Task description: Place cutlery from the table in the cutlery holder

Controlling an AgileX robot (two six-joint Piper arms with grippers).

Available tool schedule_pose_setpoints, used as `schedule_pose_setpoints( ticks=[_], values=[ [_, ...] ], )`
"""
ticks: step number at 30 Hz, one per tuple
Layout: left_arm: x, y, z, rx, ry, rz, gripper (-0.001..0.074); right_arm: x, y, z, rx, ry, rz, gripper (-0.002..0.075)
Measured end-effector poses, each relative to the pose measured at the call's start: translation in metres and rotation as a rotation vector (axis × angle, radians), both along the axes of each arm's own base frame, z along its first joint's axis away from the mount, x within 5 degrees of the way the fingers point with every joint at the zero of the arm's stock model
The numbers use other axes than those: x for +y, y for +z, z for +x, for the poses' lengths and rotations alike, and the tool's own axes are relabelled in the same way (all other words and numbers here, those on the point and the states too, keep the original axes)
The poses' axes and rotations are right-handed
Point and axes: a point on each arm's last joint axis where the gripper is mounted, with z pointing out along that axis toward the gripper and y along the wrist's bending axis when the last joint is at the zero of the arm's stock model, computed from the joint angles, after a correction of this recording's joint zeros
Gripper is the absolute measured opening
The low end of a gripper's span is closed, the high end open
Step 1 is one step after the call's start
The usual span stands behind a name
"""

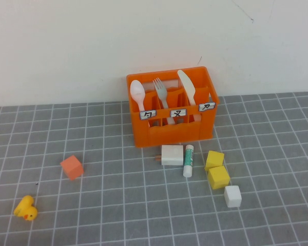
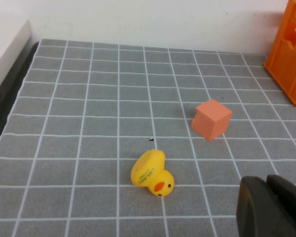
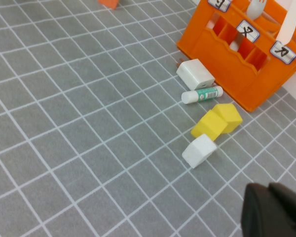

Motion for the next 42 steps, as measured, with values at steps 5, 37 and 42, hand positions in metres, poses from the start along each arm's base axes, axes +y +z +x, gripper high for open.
schedule_pose_setpoints(
  ticks=[5, 37, 42],
  values=[
    [0.0, 0.0, 0.0, 0.0, 0.0, -0.002, 0.0, 0.0, 0.0, 0.0, 0.0, 0.0, 0.0, 0.0],
    [0.0, 0.0, 0.0, -0.002, 0.0, -0.002, -0.0001, -0.032, -0.062, 0.015, -0.167, -0.69, 0.164, 0.0],
    [0.0, 0.0, 0.0, -0.002, 0.0, -0.002, 0.0, -0.037, -0.07, 0.012, -0.21, -0.789, 0.169, 0.0]
  ],
)
